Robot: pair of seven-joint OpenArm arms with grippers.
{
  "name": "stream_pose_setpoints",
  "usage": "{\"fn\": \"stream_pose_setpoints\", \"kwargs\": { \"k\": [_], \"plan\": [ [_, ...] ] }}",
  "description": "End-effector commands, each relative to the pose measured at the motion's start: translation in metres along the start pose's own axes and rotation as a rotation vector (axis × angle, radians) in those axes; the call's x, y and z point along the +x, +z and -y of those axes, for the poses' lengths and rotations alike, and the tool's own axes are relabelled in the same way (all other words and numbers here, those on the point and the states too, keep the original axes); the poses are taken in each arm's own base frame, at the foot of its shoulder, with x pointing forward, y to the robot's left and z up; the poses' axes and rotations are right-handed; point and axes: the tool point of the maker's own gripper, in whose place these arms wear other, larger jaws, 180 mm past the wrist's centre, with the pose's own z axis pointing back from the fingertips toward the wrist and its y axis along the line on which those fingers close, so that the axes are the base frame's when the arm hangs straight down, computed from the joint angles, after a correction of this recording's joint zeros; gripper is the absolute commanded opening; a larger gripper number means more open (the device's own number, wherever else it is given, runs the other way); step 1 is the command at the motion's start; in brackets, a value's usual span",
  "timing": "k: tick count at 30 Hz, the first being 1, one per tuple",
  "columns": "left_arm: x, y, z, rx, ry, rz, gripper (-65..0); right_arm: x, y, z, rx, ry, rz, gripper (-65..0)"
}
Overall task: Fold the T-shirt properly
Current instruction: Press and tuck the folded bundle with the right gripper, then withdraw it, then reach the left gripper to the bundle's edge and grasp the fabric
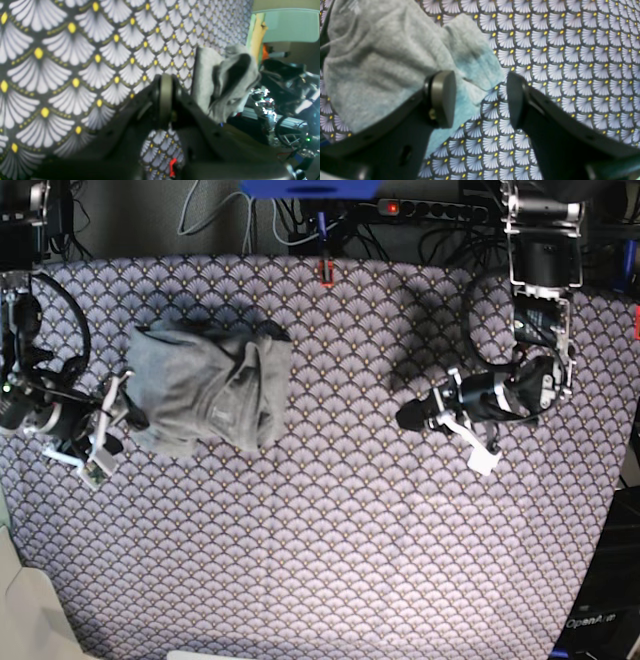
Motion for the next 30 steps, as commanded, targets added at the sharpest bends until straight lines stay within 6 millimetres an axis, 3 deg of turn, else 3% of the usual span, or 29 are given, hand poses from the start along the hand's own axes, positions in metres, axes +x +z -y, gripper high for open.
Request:
{"fn": "stream_pose_setpoints", "kwargs": {
  "k": [1,9,14,18,26,30],
  "plan": [
    [0.018,0.004,0.013,-0.036,-0.027,0.041,-65.0,0.012,0.007,0.003,-0.009,0.019,0.042,-31.0],
    [0.019,0.005,0.013,-0.037,-0.028,0.040,-65.0,0.009,-0.005,-0.019,0.038,-0.020,0.059,-31.0],
    [0.018,0.005,0.013,-0.037,-0.030,0.037,-65.0,-0.002,-0.018,-0.030,0.076,-0.081,0.058,-31.0],
    [0.018,0.006,0.014,-0.038,-0.032,0.037,-65.0,-0.004,-0.023,-0.032,0.086,-0.111,0.081,-31.0],
    [0.017,0.005,0.016,-0.043,-0.033,0.033,-65.0,0.019,0.007,-0.016,0.020,0.024,0.108,-31.0],
    [0.024,0.010,0.040,-0.075,-0.111,0.056,-65.0,0.020,0.019,-0.013,-0.001,0.076,0.098,-31.1]
  ]
}}
